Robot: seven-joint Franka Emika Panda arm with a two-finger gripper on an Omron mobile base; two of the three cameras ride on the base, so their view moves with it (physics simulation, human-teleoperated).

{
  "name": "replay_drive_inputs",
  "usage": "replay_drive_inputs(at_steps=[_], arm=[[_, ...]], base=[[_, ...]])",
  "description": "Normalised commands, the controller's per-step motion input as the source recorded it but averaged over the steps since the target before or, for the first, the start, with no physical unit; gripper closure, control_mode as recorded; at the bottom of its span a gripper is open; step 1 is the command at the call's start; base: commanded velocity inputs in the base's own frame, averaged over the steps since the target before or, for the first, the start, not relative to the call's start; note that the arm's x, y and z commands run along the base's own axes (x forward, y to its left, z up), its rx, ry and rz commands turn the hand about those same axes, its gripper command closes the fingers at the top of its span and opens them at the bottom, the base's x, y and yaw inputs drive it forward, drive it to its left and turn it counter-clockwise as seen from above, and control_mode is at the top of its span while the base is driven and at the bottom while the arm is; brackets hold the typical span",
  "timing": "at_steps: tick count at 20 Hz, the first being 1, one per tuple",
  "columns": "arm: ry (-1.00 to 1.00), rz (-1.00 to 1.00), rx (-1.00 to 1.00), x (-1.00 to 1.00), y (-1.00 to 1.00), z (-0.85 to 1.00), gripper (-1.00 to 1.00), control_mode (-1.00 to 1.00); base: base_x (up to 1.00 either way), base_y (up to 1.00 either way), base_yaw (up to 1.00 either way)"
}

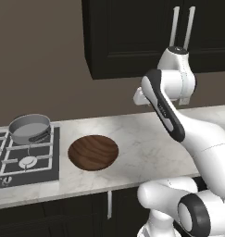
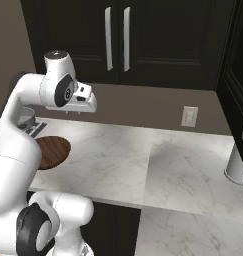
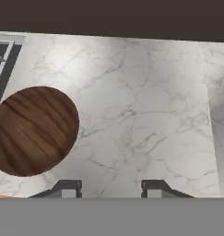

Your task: Open the cabinet and move the ladle to the pot. Then close the cabinet.

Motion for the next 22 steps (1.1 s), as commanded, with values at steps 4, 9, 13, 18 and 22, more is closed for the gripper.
replay_drive_inputs(at_steps=[4,9,13,18,22], arm=[[0.00,0.00,0.00,-0.03,0.00,0.00,-1.00,-1.00],[-0.09,0.00,0.01,-0.20,-0.12,0.04,-1.00,-1.00],[-0.07,-0.02,0.06,-0.11,-0.50,0.42,-1.00,-1.00],[-0.09,-0.04,0.06,0.00,-0.42,0.71,-1.00,-1.00],[-0.10,-0.02,0.01,0.00,-0.24,0.78,-1.00,-1.00]], base=[[0.00,0.00,0.00],[0.00,0.00,0.00],[0.00,0.00,0.00],[0.00,0.00,0.00],[0.00,0.00,0.00]])
